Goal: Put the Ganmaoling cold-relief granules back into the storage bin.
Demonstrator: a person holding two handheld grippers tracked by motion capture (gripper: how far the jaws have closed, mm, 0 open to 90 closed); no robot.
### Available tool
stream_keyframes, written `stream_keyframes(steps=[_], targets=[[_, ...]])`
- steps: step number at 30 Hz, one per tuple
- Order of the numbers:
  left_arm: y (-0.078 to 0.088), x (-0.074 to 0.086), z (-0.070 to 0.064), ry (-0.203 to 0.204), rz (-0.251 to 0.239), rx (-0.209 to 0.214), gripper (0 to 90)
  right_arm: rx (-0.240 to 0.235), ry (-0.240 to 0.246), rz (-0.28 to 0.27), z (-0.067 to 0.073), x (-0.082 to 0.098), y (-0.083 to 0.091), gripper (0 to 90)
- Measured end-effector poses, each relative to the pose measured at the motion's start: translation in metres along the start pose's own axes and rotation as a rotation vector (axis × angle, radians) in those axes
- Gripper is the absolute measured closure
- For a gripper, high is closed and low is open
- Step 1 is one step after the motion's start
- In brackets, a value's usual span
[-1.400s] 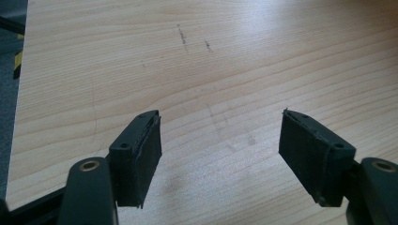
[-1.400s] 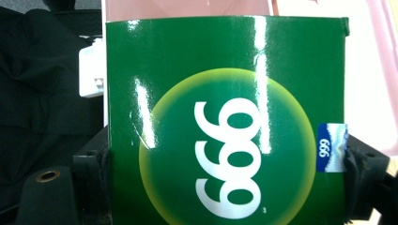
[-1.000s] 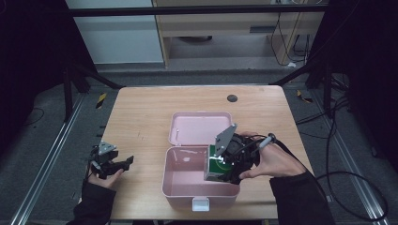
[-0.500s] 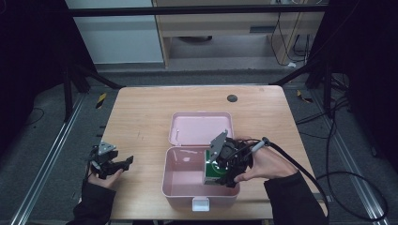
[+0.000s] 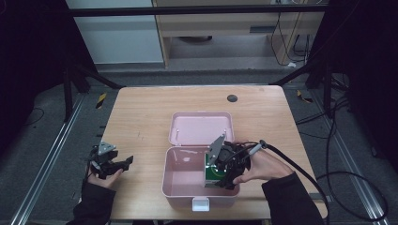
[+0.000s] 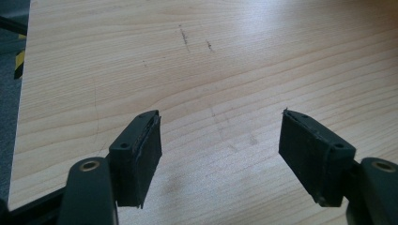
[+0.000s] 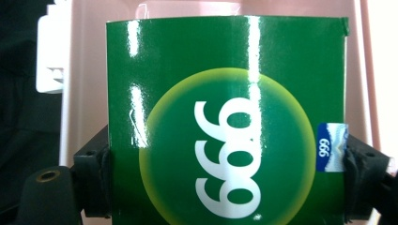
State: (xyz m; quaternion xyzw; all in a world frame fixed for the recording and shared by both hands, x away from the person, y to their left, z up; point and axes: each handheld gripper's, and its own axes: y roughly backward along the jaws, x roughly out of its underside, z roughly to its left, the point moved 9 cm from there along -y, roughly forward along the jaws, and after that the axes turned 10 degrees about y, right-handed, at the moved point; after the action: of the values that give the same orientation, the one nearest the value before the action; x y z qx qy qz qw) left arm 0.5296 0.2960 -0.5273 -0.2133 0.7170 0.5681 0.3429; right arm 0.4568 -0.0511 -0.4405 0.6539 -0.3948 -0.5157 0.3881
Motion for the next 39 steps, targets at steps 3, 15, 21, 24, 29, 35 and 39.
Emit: stream_keyframes(steps=[3, 15, 21, 24, 29, 35, 39], targets=[[0.0, 0.0, 0.0, 0.0, 0.0, 0.0, 29.3, -0.006, -0.001, -0.006, 0.0, 0.001, -0.003, 16.1], [0.0, 0.0, 0.0, 0.0, 0.001, -0.001, 29.3, -0.035, 0.0, 0.006, 0.001, 0.007, -0.018, 16.1], [0.0, 0.0, 0.0, -0.002, 0.001, -0.001, 29.3, -0.043, -0.009, -0.005, 0.0, 0.012, -0.024, 16.0], [0.0, 0.0, 0.0, 0.001, 0.003, -0.001, 29.3, -0.033, -0.009, 0.028, 0.0, 0.018, -0.026, 15.9], [0.0, 0.0, 0.0, 0.0, 0.002, -0.002, 29.3, -0.05, -0.01, 0.042, 0.0, 0.02, -0.031, 15.7], [0.0, 0.0, 0.001, 0.001, 0.001, -0.002, 29.3, -0.06, -0.013, 0.066, 0.0, 0.022, -0.035, 15.0], [0.0, 0.0, 0.001, 0.001, 0.001, -0.002, 29.3, -0.061, -0.01, 0.082, 0.0, 0.023, -0.038, 14.1]])
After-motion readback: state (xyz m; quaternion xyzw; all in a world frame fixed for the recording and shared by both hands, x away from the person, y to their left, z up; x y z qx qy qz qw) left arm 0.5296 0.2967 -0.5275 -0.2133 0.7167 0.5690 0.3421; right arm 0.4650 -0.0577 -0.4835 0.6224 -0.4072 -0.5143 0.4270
